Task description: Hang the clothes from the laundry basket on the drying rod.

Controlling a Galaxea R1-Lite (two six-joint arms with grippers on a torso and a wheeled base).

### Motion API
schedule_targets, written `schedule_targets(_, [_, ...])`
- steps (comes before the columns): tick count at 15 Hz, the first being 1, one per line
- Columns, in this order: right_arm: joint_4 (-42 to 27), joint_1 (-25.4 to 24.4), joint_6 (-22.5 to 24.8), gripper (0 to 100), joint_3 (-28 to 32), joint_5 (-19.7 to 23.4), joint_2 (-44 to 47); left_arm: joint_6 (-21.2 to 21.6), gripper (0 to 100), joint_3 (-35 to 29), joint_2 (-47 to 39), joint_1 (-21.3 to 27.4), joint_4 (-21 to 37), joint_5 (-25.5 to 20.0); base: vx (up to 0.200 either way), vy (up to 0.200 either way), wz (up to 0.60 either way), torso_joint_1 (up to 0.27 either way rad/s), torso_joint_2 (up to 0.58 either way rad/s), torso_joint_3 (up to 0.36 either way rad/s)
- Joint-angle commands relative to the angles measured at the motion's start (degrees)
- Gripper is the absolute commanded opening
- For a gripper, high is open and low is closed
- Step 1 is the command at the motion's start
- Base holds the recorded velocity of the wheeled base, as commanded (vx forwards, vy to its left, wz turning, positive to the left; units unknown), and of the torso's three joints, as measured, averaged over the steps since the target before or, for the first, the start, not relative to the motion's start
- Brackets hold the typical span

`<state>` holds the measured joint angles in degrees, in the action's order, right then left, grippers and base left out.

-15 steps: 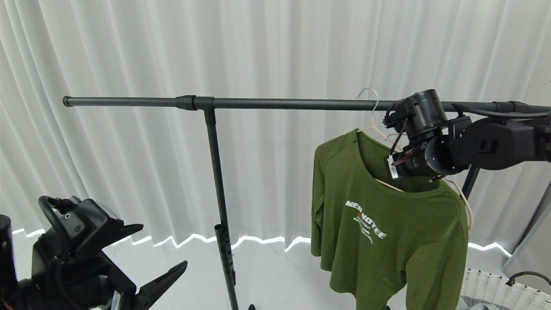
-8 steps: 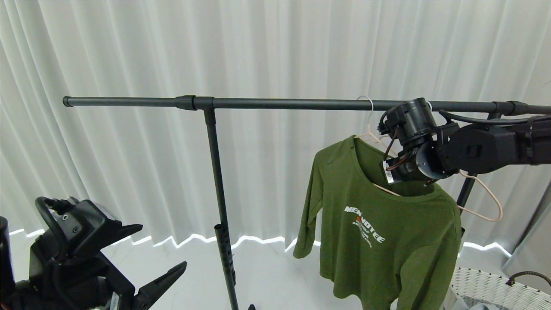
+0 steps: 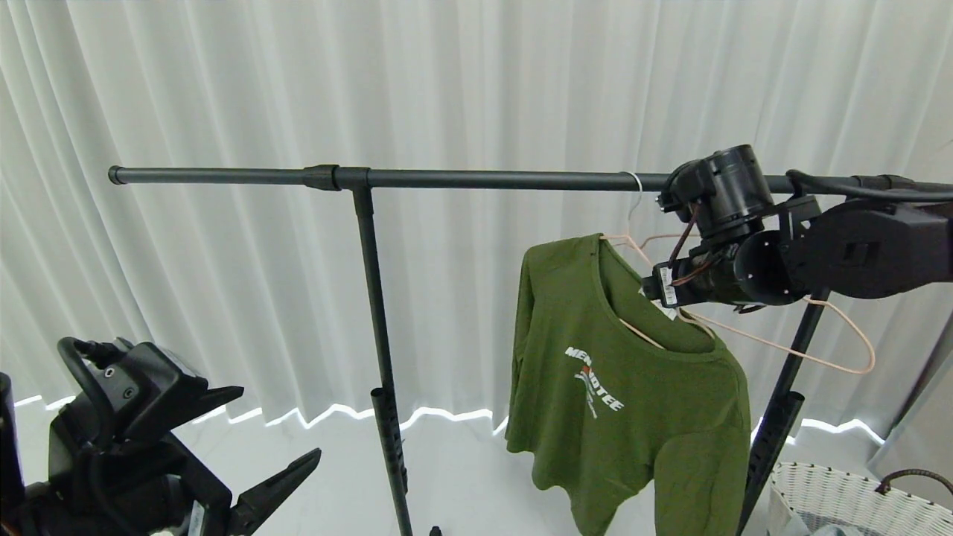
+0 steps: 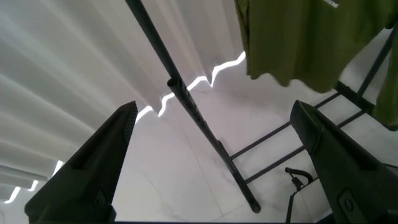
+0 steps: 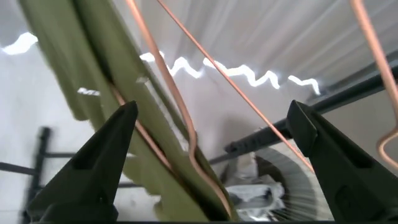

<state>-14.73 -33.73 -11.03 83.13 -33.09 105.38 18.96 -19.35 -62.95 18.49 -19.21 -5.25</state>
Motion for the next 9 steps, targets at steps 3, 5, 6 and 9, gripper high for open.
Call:
schedule_targets(3, [-0.13,-2.66,-0.66,100,-5.7,-0.05,-11.95,-0.15,100,0.1,0.02,-2.94,-0.04,-0.02,0.0,0.0,0.0,0.0,0.0,0.0])
schedule_targets(5, [-0.13,-2.13,0.4,100,-10.53,-0.05,-17.57,-0.15,100,0.1,-0.15,-5.84,-0.04,-0.02,0.0,0.0,0.0,0.0,0.0,0.0])
schedule_targets(6, [-0.13,-1.34,2.07,100,-13.96,-0.05,-20.82,-0.24,100,0.1,-0.24,-7.59,-0.04,-0.02,0.0,0.0,0.0,0.0,0.0,0.0])
schedule_targets(9, [0.22,2.09,8.57,100,-21.78,1.18,-30.32,-0.24,100,0.1,-0.42,-11.55,-0.04,-0.02,0.0,0.0,0.0,0.0,0.0,0.0])
